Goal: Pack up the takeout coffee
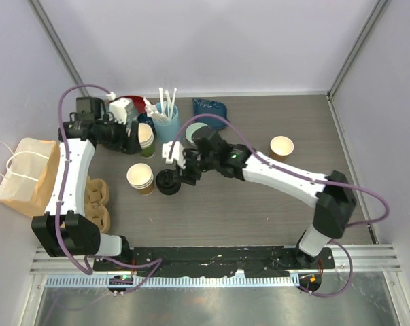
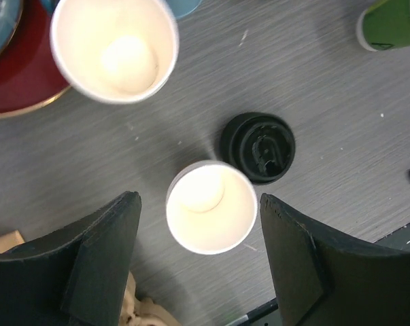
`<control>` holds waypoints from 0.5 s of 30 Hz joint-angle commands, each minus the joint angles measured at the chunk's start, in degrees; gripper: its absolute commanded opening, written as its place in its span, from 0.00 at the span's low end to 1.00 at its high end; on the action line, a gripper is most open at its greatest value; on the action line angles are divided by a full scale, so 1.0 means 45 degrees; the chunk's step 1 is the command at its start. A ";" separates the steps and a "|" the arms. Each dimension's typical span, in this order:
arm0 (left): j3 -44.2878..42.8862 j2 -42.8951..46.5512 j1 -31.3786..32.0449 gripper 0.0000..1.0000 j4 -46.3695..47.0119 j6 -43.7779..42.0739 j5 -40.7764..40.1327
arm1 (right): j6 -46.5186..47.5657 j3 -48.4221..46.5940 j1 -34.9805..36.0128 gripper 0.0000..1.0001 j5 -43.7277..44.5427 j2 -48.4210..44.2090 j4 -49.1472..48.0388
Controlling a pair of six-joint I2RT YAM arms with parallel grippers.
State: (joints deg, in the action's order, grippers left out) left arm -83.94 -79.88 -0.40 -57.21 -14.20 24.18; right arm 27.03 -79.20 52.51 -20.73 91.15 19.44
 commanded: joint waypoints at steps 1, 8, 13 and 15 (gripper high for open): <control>0.0761 0.0718 -0.1314 0.75 -0.0001 -0.0458 0.1381 | 0.3015 -0.1067 0.0341 0.52 -0.2286 0.2353 -0.0434; 0.1894 0.1012 -0.1472 0.75 0.0233 -0.0770 0.1032 | 0.3623 -0.3454 0.0849 0.54 -0.1157 0.5344 0.0016; 0.1994 0.0915 -0.1589 0.75 0.0038 -0.1161 0.0856 | 0.3448 -0.3845 0.0889 0.53 -0.0706 0.6188 -0.0199; 0.2013 0.0895 -0.1609 0.76 -0.0059 -0.1415 0.1187 | 0.3331 -0.3923 0.0928 0.50 -0.0667 0.6402 -0.0199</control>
State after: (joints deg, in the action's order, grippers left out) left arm -74.94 -77.12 -7.03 -57.36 -17.58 27.11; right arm 41.47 -93.32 56.07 -24.67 119.68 20.23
